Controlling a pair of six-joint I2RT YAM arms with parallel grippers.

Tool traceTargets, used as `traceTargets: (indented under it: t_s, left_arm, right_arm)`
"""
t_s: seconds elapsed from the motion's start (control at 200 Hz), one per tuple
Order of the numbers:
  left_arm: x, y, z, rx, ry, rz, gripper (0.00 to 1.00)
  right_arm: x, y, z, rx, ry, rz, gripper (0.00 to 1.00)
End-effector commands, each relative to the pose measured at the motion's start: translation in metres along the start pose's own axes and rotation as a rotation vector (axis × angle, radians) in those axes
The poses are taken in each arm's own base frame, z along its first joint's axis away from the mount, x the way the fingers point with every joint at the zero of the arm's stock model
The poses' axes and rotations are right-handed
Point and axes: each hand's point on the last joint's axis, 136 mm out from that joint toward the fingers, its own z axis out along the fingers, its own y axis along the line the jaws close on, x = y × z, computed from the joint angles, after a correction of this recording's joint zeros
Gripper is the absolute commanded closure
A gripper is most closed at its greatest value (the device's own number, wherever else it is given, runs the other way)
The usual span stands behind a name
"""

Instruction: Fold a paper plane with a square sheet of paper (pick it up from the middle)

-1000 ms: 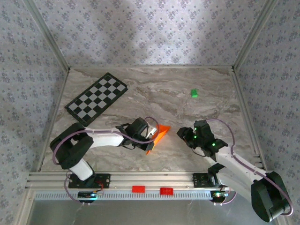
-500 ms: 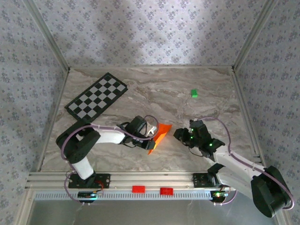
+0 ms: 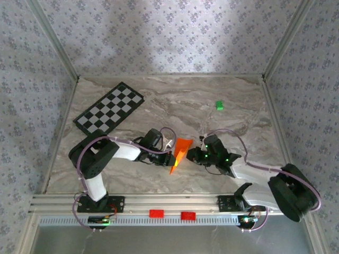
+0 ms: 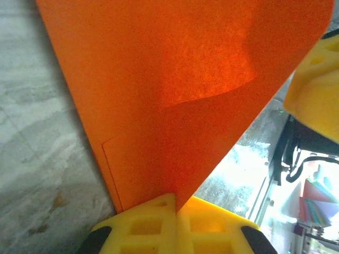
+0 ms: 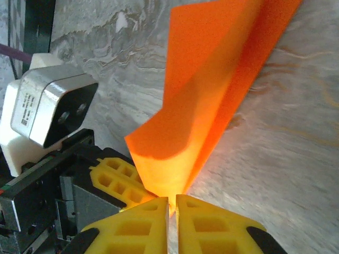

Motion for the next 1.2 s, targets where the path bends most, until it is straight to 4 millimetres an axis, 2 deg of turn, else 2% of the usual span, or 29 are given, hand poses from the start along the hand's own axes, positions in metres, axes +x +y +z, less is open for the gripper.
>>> traceTargets:
  t_s: [0.0,0.09,0.475,0.825,1.194]
  left_arm:
    - [0.004,0.006,0.01,0.013,0.014,-0.032,1.0]
    - [0.003,0.007,0.01,0.021,0.005,-0.052,1.0]
    - [-0.001,0.017,0.008,0.041,-0.025,-0.135,1.0]
    - [-0.002,0.027,0.005,0.038,-0.064,-0.188,1.0]
    - [-0.004,0.034,0.0,0.041,-0.097,-0.228,1.0]
  right_arm:
    - [-0.013,0.026,0.008,-0.084,-0.018,-0.047,0.88]
    - [-0.018,0.031,0.015,-0.112,-0.013,-0.039,0.9]
    - [-0.025,0.016,0.037,-0.12,0.008,0.027,0.91]
    - [-0.03,0.011,0.047,-0.138,0.023,0.055,0.91]
    - [-0.028,0.007,0.046,-0.153,0.039,0.064,0.9]
